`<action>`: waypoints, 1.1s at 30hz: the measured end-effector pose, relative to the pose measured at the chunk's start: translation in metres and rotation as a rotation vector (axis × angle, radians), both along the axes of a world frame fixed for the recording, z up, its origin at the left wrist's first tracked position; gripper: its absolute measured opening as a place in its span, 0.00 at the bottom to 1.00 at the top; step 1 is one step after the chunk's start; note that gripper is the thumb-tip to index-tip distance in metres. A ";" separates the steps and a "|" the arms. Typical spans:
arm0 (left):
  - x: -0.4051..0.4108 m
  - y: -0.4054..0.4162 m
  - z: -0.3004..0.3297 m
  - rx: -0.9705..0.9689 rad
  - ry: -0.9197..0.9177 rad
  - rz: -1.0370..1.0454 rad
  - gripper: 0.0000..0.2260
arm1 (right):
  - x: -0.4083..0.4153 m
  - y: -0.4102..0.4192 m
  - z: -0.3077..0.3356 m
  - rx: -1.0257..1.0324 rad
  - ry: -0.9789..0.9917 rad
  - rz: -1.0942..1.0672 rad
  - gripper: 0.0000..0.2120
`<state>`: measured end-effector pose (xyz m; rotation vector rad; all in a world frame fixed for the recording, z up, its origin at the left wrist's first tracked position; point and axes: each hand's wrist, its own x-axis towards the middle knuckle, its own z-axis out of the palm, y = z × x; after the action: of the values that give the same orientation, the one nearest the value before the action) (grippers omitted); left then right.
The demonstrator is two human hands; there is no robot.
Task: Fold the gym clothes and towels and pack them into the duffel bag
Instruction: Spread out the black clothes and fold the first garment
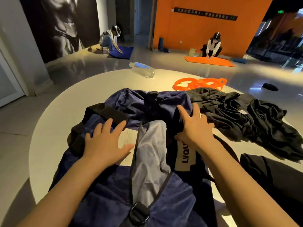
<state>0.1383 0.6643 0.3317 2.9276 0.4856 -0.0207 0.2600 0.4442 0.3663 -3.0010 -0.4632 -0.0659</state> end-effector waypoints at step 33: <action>-0.080 0.019 0.093 0.035 -0.102 -0.155 0.27 | -0.032 -0.091 0.046 0.206 0.861 0.180 0.42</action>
<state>0.0583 0.6832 0.4250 2.9754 0.2453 0.1176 0.2280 0.3533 0.4127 -2.4416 -0.5536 1.0577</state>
